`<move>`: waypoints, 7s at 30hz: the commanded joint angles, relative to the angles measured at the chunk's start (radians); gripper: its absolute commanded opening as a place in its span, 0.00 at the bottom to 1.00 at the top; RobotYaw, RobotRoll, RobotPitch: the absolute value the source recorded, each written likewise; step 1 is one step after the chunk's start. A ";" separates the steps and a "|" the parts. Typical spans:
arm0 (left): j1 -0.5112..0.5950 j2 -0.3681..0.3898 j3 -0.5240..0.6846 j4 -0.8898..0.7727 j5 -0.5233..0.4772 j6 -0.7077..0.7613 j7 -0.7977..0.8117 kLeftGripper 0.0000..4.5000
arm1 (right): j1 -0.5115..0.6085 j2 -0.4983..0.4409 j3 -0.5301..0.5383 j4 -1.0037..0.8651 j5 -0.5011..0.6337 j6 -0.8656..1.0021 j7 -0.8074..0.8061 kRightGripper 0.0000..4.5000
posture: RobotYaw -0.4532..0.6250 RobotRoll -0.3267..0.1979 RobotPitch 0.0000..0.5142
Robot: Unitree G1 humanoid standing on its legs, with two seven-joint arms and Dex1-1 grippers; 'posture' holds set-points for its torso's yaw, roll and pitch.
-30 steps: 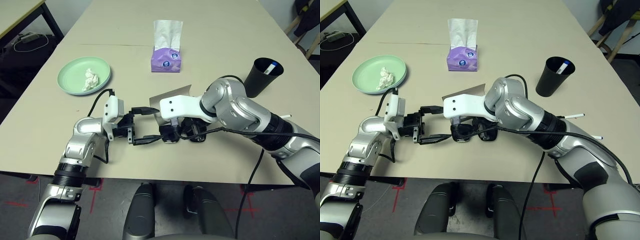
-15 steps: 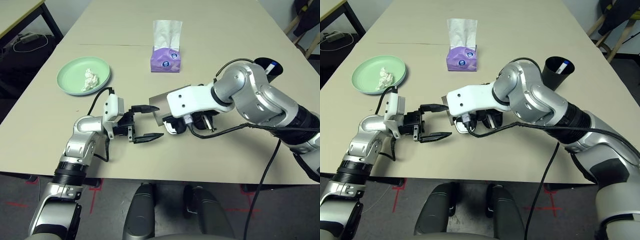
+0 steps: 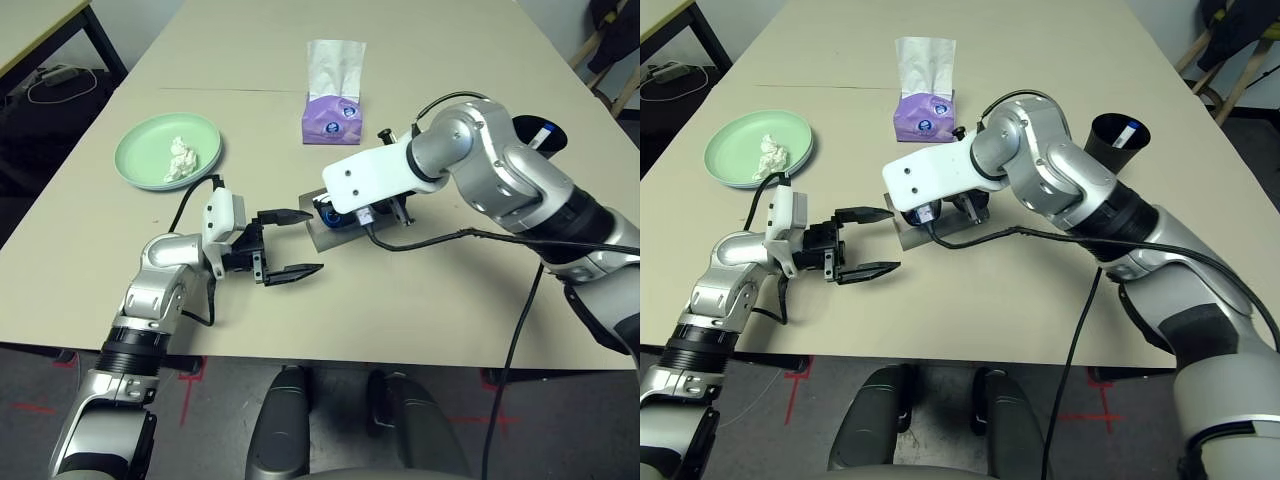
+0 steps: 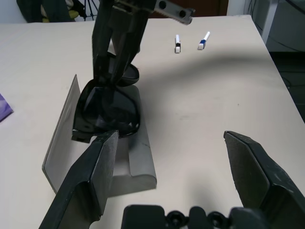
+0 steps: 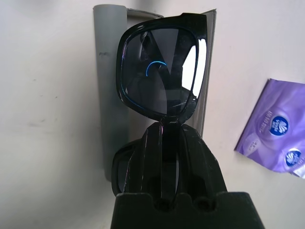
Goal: Organize and tidy the items on the table.
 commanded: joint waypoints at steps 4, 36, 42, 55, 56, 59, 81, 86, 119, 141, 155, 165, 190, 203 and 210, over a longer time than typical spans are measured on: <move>0.036 0.016 0.005 -0.046 0.003 0.015 0.012 1.00 | -0.018 0.048 0.004 0.101 -0.055 -0.077 -0.027 0.08 | 0.64 0.62 0.32; 0.030 0.019 0.000 -0.059 0.001 0.027 0.028 1.00 | 0.066 0.135 -0.015 0.194 -0.132 -0.121 -0.092 0.08 | 0.64 0.62 0.33; 0.027 0.021 0.002 -0.055 0.000 0.028 0.025 1.00 | 0.075 0.128 -0.018 0.196 -0.144 -0.141 -0.099 0.08 | 0.63 0.62 0.33; 0.004 0.020 -0.002 -0.027 0.005 0.020 0.016 1.00 | 0.098 0.105 -0.039 0.112 -0.126 -0.141 -0.050 0.08 | 0.62 0.62 0.31; 0.003 0.020 -0.002 -0.026 0.005 0.020 0.016 1.00 | 0.101 0.104 -0.041 0.102 -0.126 -0.136 -0.045 0.08 | 0.62 0.62 0.31; -0.001 0.019 -0.003 -0.017 0.007 0.017 0.013 1.00 | 0.105 0.106 -0.045 0.089 -0.132 -0.117 -0.037 0.16 | 0.62 0.62 0.31; -0.013 0.032 0.015 0.003 0.022 0.030 0.058 1.00 | 0.182 0.052 -0.339 -0.124 0.096 0.255 0.028 0.99 | 0.58 0.62 0.27; 0.026 0.040 0.044 -0.009 0.011 0.040 0.091 1.00 | 0.341 0.098 -0.511 -0.196 0.236 0.367 -0.111 0.99 | 0.53 0.62 0.27; -0.092 0.011 0.090 0.137 0.038 0.020 0.187 1.00 | 0.790 0.033 -0.806 0.232 0.714 -0.439 -0.160 0.99 | 0.56 0.62 0.28; -0.178 -0.022 0.080 0.331 0.041 -0.093 0.058 0.27 | 0.861 0.010 -0.801 0.030 0.809 -0.291 -0.251 1.00 | 0.53 0.62 0.27; -0.305 -0.062 0.088 0.618 0.096 -0.211 0.034 0.00 | 0.871 0.008 -0.794 -0.027 0.817 -0.255 -0.267 1.00 | 0.51 0.62 0.27; -0.357 -0.096 0.095 0.665 0.157 -0.152 0.238 0.00 | 0.874 0.008 -0.796 -0.037 0.819 -0.254 -0.272 1.00 | 0.51 0.62 0.27; -0.216 -0.130 -0.024 0.336 0.118 0.008 -0.048 0.00 | 0.862 0.018 -0.787 -0.013 0.807 -0.268 -0.278 1.00 | 0.51 0.62 0.26; -0.238 -0.079 -0.072 0.463 0.233 -0.049 0.023 0.00 | 0.846 0.015 -0.783 -0.016 0.808 -0.269 -0.284 1.00 | 0.51 0.62 0.26; -0.261 -0.109 -0.024 0.453 0.160 -0.029 0.025 0.00 | 0.842 0.013 -0.777 -0.029 0.807 -0.258 -0.291 1.00 | 0.50 0.62 0.26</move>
